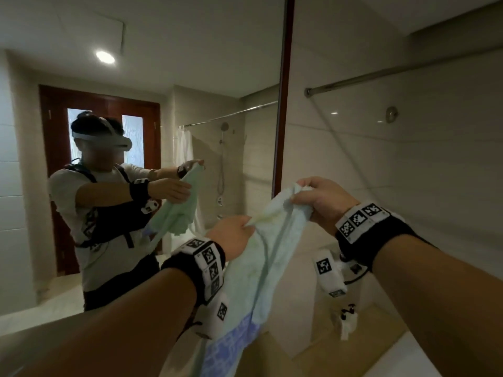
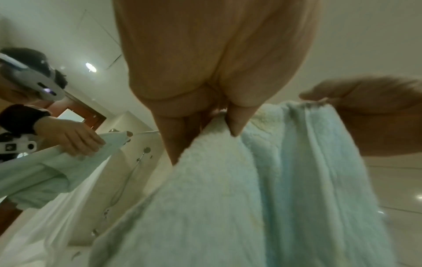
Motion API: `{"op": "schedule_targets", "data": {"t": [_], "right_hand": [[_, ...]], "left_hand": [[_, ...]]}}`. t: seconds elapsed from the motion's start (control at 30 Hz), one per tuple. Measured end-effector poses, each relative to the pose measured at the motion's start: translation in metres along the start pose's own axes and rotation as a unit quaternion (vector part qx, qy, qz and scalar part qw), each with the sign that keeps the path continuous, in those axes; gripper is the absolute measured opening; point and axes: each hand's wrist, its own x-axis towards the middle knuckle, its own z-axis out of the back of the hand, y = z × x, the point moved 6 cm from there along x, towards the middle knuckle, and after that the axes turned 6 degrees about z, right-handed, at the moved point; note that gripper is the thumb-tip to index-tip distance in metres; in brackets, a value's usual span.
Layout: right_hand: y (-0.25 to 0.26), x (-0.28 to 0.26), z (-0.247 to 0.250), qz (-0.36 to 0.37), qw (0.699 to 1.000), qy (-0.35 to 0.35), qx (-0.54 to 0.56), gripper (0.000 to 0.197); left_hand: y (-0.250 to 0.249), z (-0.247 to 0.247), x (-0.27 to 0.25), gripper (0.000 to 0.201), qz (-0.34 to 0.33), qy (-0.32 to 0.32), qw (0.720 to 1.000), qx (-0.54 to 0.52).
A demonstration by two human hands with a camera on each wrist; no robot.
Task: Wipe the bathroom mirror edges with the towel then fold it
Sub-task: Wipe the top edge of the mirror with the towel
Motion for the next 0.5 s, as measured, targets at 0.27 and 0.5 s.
{"op": "schedule_targets", "data": {"t": [0.27,0.5], "right_hand": [[0.034,0.037,0.043,0.101,0.921,-0.017,-0.377,0.018],[0.055,0.089,0.083,0.096,0.809,-0.030,-0.579,0.027]], "left_hand": [[-0.037,0.047,0.029,0.035,-0.006,-0.063,0.998,-0.026],[-0.096,0.064,0.068,0.030,0.009,-0.107,0.994,0.029]]}}
